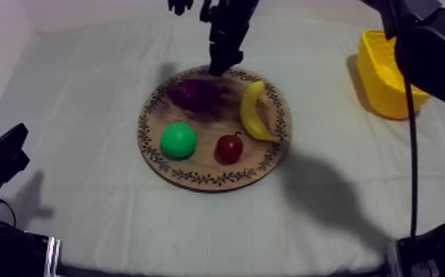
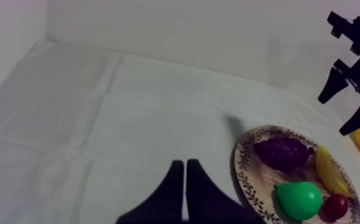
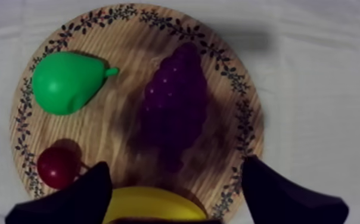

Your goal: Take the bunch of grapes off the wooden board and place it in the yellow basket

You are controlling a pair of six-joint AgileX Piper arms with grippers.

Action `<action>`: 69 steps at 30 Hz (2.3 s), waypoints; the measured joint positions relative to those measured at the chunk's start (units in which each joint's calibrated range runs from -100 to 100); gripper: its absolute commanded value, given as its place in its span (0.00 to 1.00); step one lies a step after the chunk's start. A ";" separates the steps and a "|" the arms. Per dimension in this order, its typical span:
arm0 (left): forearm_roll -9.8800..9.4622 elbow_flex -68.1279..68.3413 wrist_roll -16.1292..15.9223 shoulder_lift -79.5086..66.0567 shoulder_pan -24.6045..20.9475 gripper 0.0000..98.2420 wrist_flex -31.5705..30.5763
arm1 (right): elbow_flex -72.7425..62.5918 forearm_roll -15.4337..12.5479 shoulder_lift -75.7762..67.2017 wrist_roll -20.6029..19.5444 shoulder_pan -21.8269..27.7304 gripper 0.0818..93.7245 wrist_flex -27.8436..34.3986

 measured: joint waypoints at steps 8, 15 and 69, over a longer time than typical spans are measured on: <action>0.00 0.00 0.00 0.00 0.00 0.00 0.00 | -2.33 -1.66 5.14 0.71 0.03 0.66 -0.92; 0.00 0.00 0.00 0.00 0.00 0.00 0.00 | -4.54 -2.66 11.03 1.62 -0.27 0.65 -4.11; 0.00 0.00 0.00 0.00 0.00 0.00 0.00 | 28.15 0.27 -23.44 -1.59 10.83 0.31 -27.18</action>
